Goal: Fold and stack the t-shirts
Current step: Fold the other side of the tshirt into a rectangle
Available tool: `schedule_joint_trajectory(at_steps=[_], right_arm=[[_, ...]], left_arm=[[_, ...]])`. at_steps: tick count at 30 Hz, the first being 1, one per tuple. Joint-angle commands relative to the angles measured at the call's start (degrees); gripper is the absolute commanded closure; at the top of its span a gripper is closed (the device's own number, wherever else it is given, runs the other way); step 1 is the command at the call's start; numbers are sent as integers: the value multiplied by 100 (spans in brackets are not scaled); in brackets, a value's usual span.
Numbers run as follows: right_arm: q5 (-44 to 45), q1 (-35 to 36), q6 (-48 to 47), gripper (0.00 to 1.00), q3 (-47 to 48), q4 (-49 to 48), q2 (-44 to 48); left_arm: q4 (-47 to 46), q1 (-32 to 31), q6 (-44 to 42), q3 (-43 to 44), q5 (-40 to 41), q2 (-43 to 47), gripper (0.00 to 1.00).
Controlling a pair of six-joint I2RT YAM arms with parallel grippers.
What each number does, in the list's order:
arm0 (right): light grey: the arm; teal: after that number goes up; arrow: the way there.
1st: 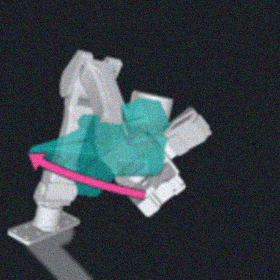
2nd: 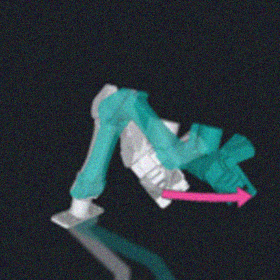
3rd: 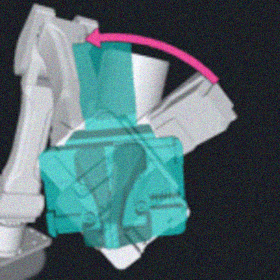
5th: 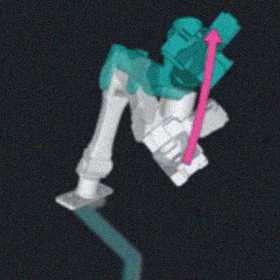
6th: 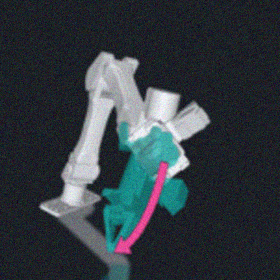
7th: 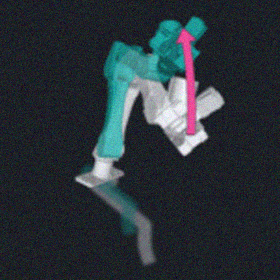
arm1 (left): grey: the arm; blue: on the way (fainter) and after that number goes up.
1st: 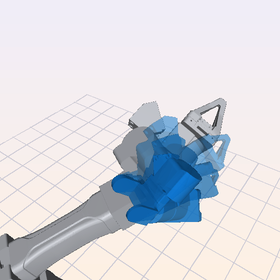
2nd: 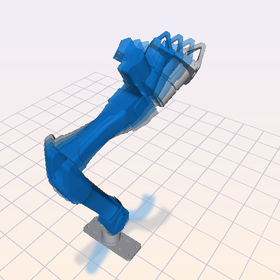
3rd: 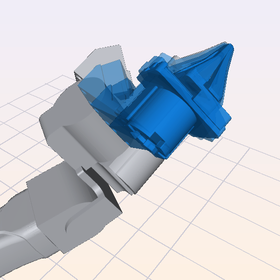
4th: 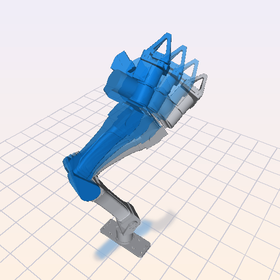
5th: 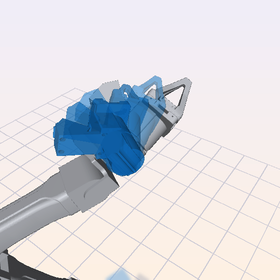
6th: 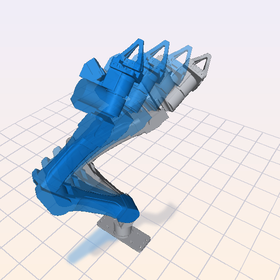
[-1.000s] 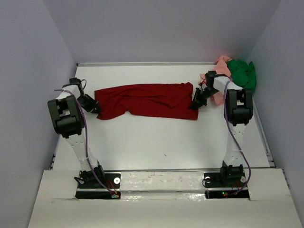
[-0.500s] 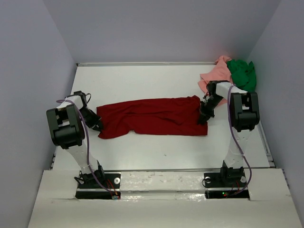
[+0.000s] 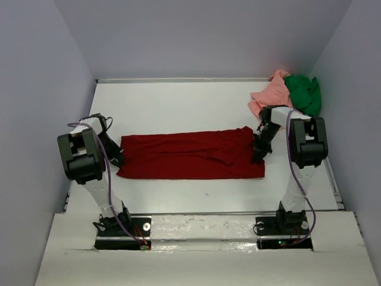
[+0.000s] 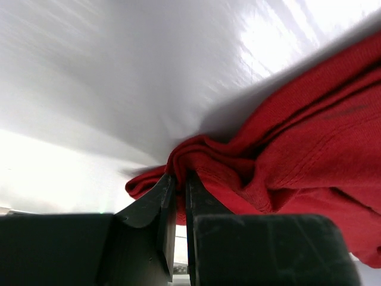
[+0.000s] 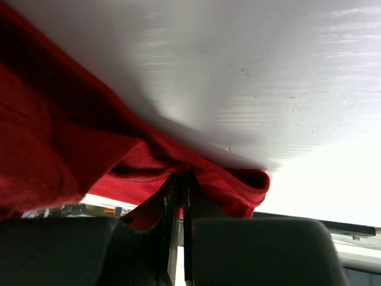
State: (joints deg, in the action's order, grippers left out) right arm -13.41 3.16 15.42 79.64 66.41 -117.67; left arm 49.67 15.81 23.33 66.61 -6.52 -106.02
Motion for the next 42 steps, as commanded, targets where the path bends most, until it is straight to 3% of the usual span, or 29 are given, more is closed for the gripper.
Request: schedule_joint_trajectory(at_steps=[1,5,6,7,8,9,10,12,20,28,35,38,42], right_arm=[[497,53,14,100,52,-93,130],[445,1,5,100,61,-102,130],[418,1,5,100,61,-102,130],[418,1,14,98,52,-102,130],[418,1,14,93,61,-102,139],[409,1,22,75,78,-102,165],[418,1,22,69,96,-111,183],[409,1,40,61,140,-111,218],[585,1,84,60,570,-67,279],[762,-105,145,60,1220,135,437],[-855,-105,163,66,1266,214,649],[-1523,-105,189,67,897,135,675],[-1928,61,216,73,545,21,701]], left_arm=[[34,106,-198,361,547,-235,82],[78,106,-241,563,477,-341,77],[61,106,-241,590,459,-358,64],[60,106,-259,590,433,-358,58],[43,106,-250,590,398,-358,52],[25,97,-250,573,354,-332,40],[-10,106,-250,564,319,-314,33],[-19,97,-241,529,310,-279,28],[25,97,-268,520,336,-244,26],[367,132,-277,1064,591,-191,27],[1000,168,-75,2233,881,54,27],[739,168,22,2059,679,327,27],[98,89,233,1496,-389,888,27]])
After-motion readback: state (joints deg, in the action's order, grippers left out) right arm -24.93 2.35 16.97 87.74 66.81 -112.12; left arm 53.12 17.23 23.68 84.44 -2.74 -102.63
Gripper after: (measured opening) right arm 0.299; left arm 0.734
